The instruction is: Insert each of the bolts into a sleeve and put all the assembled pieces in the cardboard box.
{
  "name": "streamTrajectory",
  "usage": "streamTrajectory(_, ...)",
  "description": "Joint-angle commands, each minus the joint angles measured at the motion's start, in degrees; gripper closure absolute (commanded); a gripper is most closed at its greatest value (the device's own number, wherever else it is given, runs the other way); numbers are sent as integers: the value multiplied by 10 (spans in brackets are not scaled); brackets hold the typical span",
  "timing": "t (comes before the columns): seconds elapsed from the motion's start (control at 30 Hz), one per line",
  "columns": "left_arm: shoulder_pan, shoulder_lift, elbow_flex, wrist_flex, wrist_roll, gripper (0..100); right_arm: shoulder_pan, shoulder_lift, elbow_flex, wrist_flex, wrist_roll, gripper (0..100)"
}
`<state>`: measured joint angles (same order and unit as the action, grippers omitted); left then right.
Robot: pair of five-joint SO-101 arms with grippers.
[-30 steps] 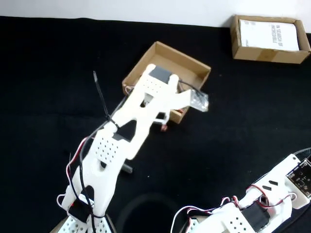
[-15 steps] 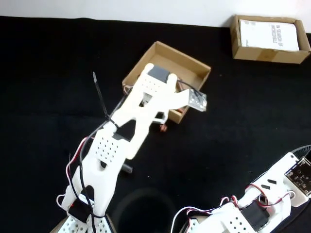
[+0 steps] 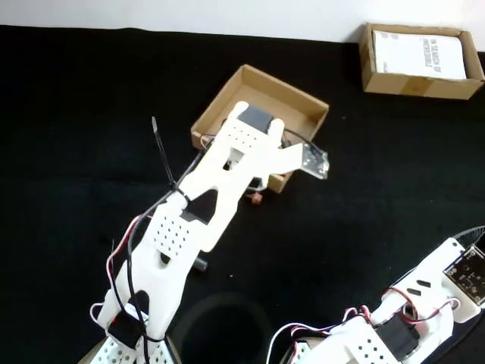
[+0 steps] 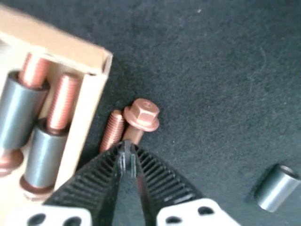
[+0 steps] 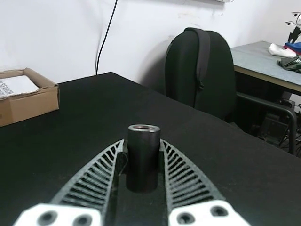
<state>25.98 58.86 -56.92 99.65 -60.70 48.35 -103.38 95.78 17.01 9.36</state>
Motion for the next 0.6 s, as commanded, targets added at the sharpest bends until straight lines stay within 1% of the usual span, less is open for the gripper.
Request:
streamTrajectory(0.0,10,-30,-32,4,67,992,-15,-3,75,3,0,992)
streamTrajectory(0.07,10,-43,-33,4,81,992,-19,-4,74,3,0,992)
streamTrajectory(0.33,0,-46,22,4,79,986,-14,-4,74,3,4,992)
streamTrajectory(0.43,-9,-46,28,4,53,907,-14,-4,74,4,4,992)
streamTrajectory(0.5,-15,-47,25,4,49,857,-14,-4,74,4,4,992)
streamTrajectory(0.57,-21,-48,25,4,48,829,-14,-4,74,4,4,992)
